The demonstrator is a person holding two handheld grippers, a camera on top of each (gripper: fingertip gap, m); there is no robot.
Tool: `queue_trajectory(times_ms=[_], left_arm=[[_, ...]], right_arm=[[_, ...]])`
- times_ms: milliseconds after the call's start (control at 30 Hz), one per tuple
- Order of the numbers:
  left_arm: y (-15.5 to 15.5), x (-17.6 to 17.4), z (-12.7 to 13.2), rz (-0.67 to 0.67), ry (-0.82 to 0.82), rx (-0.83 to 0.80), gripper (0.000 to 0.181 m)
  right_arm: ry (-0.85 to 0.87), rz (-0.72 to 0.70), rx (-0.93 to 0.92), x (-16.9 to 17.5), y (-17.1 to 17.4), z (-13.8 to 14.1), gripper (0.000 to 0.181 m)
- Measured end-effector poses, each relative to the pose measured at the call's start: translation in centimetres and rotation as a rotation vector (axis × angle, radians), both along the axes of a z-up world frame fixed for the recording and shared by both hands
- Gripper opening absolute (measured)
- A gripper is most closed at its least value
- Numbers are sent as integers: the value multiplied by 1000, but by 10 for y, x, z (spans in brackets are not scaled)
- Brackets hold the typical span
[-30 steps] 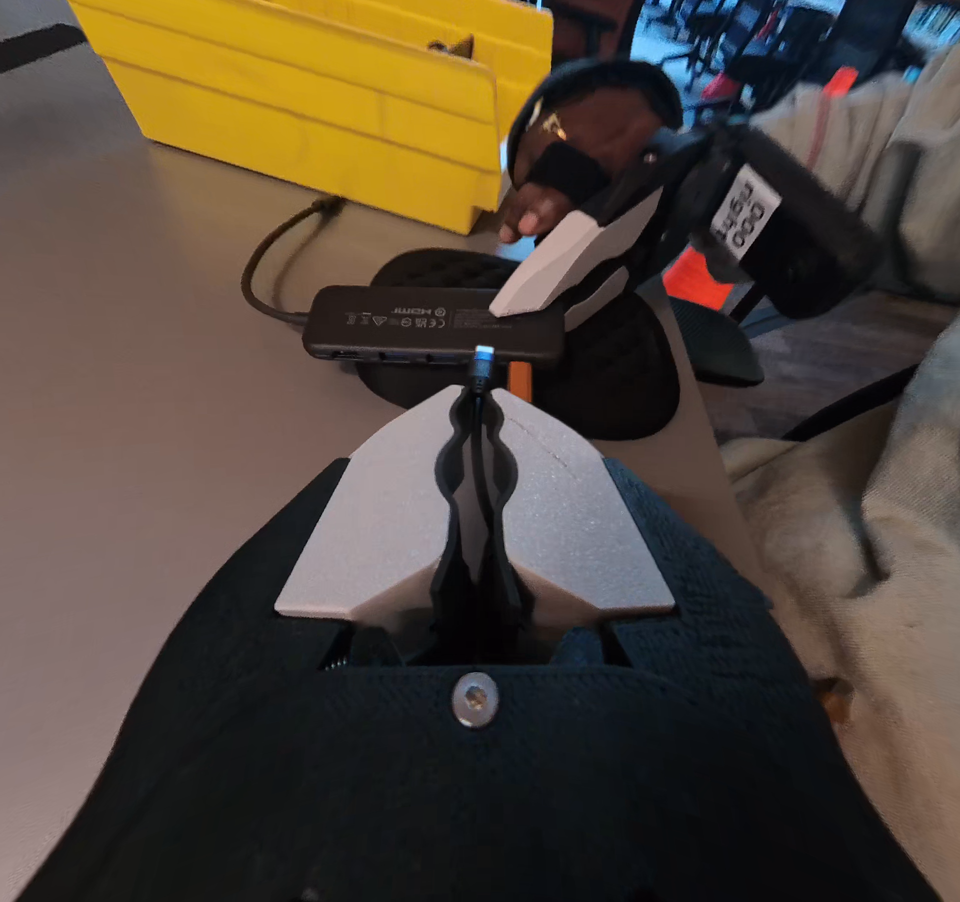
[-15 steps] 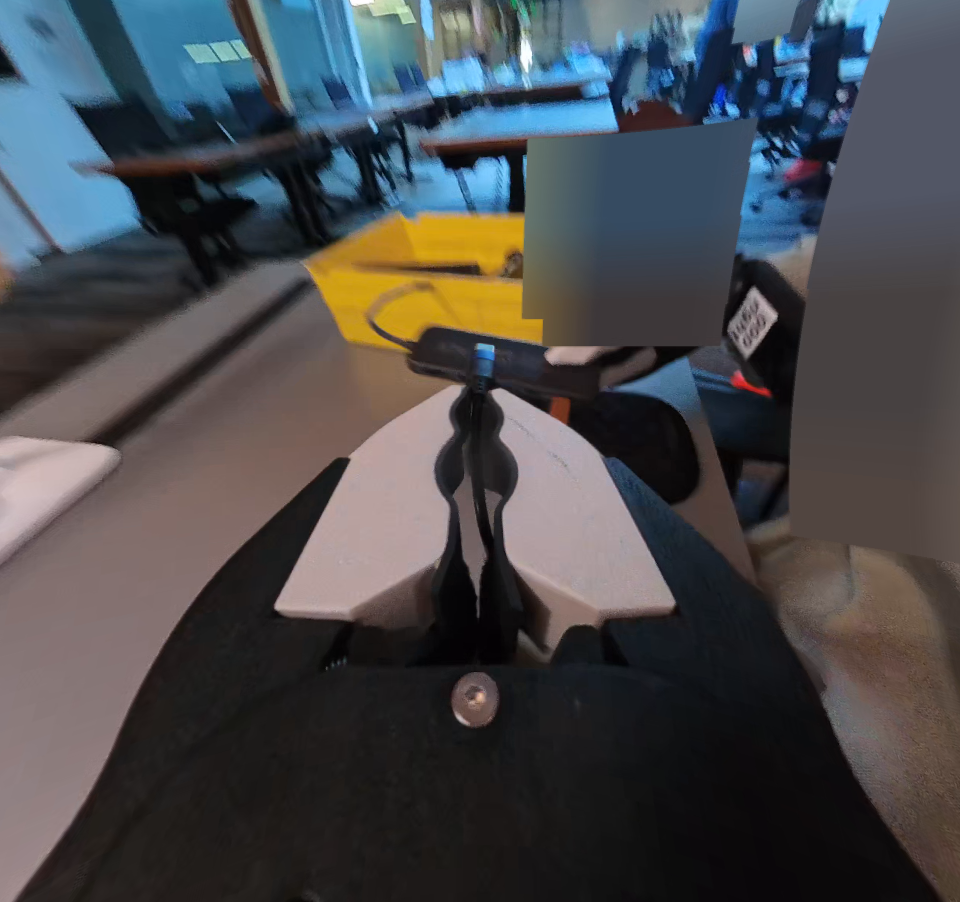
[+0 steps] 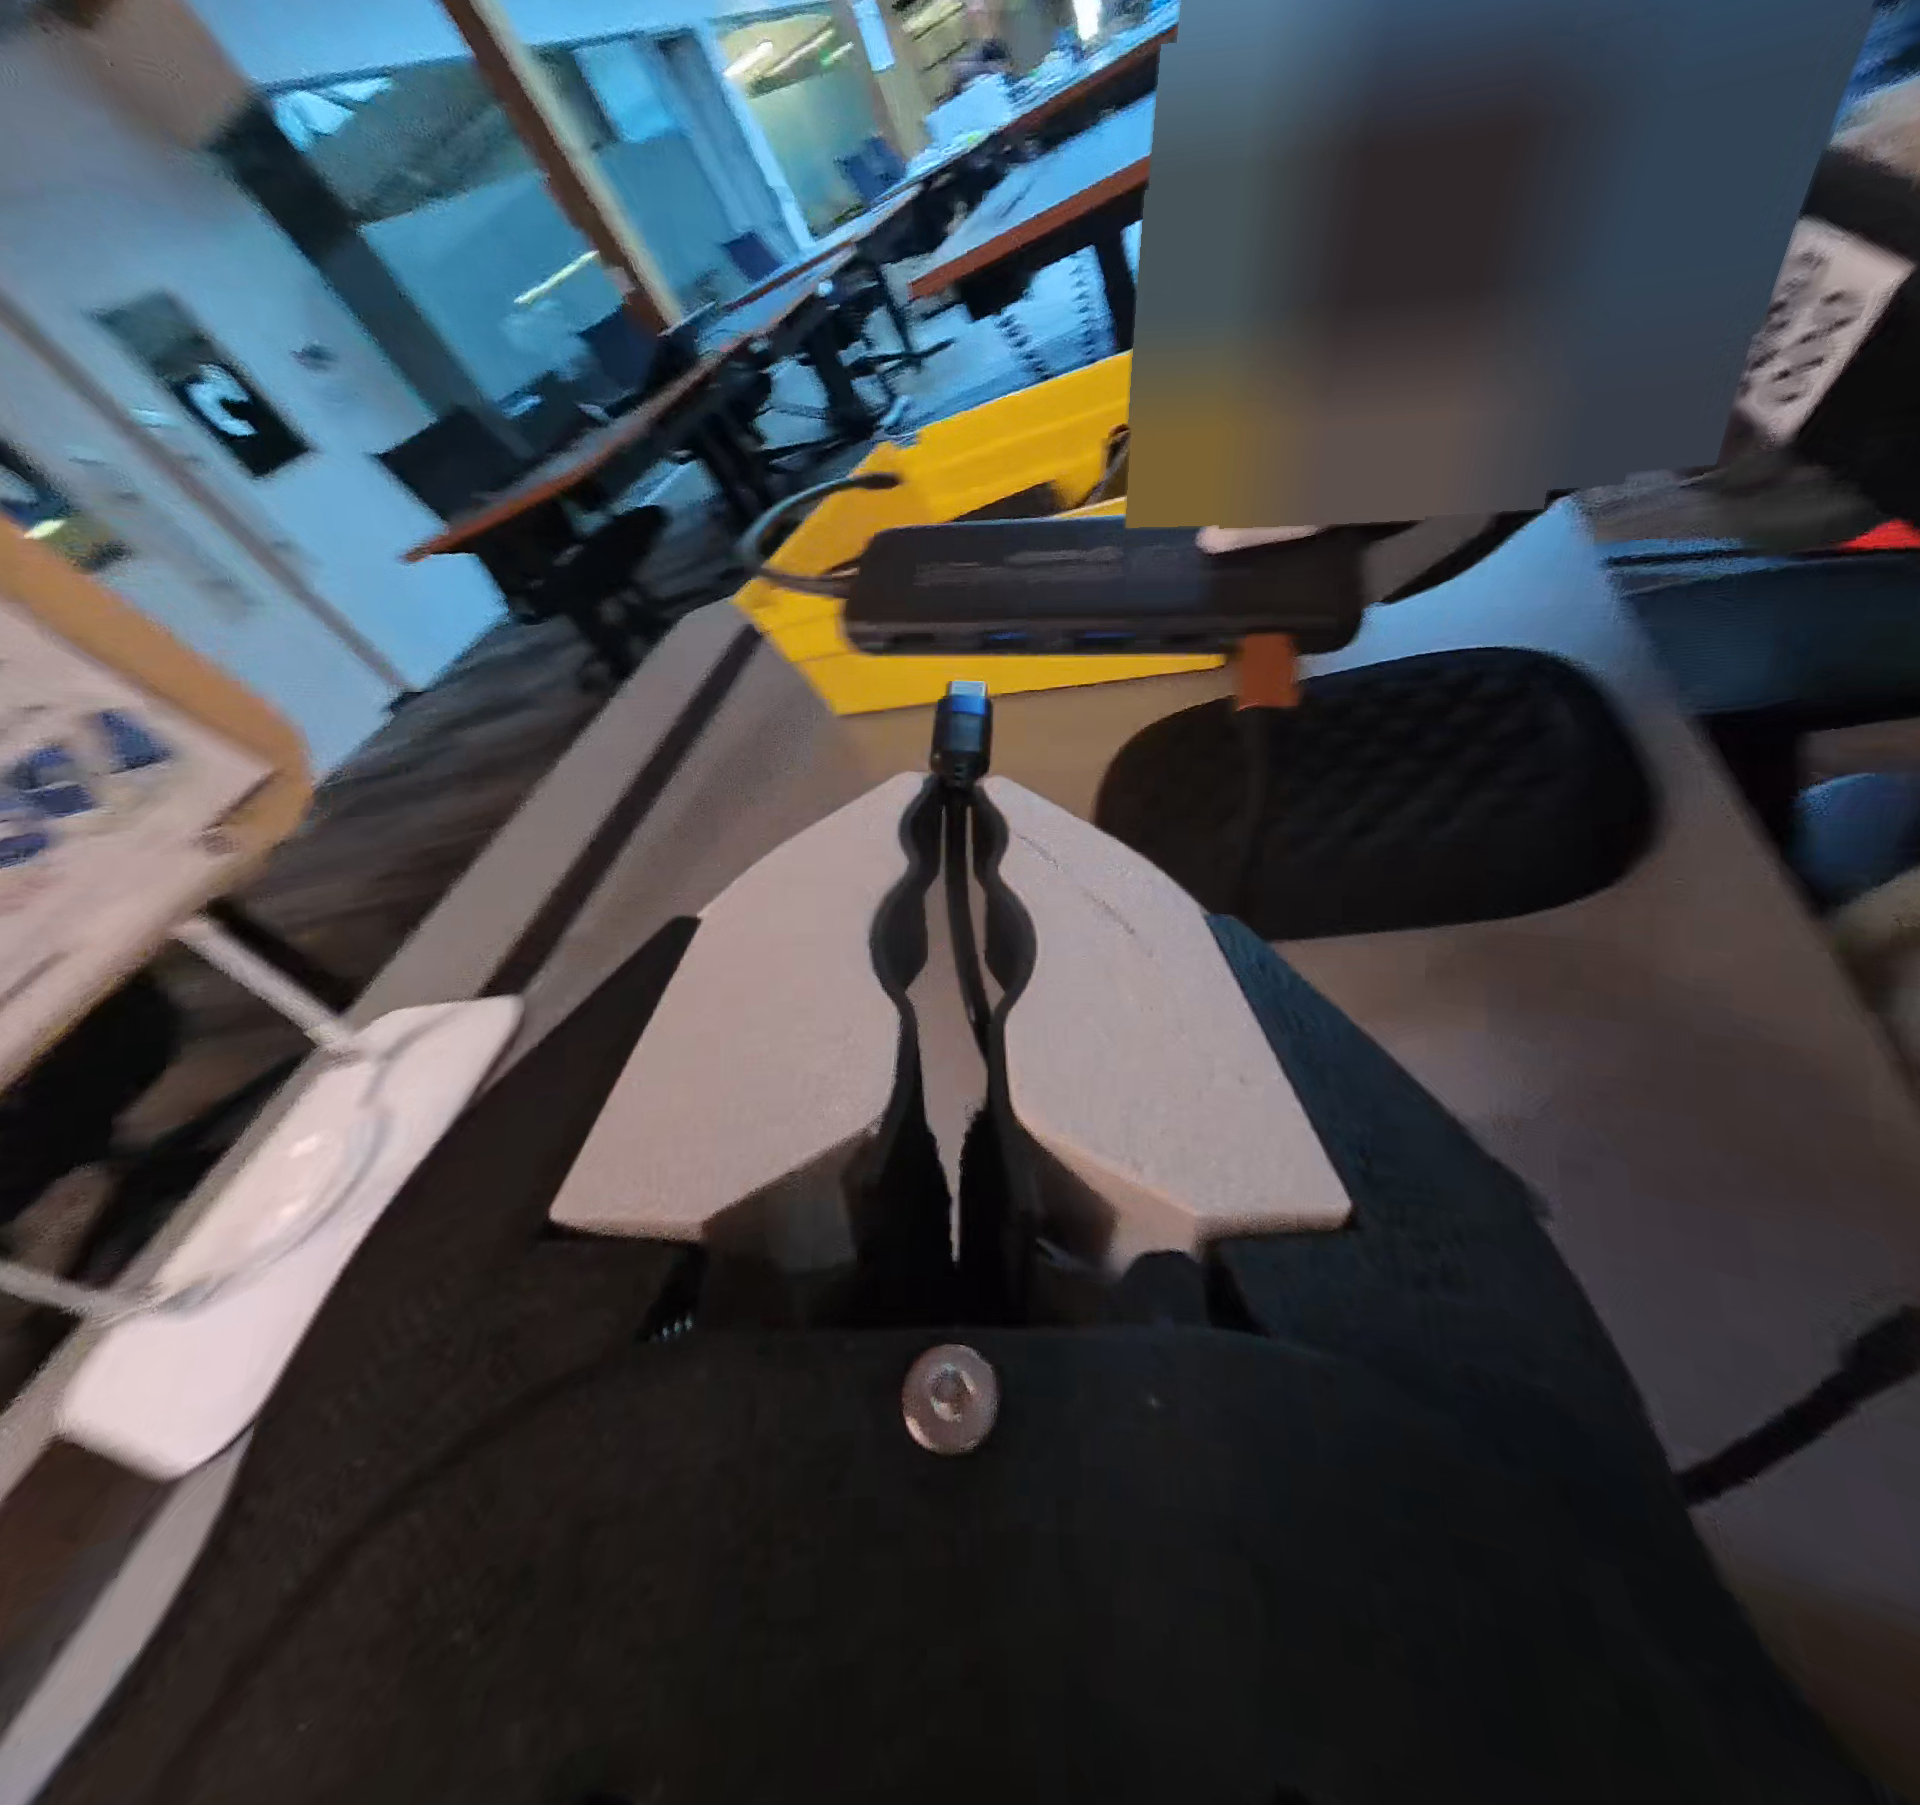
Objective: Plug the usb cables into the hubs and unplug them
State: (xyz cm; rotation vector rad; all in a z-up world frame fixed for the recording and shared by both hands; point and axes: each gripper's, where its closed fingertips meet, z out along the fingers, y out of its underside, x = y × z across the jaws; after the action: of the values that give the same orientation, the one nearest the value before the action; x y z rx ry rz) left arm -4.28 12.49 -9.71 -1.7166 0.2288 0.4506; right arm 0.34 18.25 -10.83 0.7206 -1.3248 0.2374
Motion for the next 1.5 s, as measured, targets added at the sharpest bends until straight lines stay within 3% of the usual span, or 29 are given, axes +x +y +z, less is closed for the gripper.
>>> queue_trajectory(times_ms=[167, 367, 700, 1233, 1500], left_arm=[[19, 28, -6, -106, -134, 11, 5], [15, 37, -11, -142, -133, -36, 5], [12, 44, -5, -216, -297, 12, 5], [13, 44, -2, -191, -321, 35, 5], [12, 45, -6, -166, -445, 49, 4]], right_arm=[[-12, 22, -69, 2, -5, 9, 12], [-23, 44, -69, 4, -8, 7, 12], [4, 45, -59, 6, -10, 15, 12], [-40, 80, -72, 8, -16, 16, 12], [-34, 70, -99, 10, -17, 14, 12]])
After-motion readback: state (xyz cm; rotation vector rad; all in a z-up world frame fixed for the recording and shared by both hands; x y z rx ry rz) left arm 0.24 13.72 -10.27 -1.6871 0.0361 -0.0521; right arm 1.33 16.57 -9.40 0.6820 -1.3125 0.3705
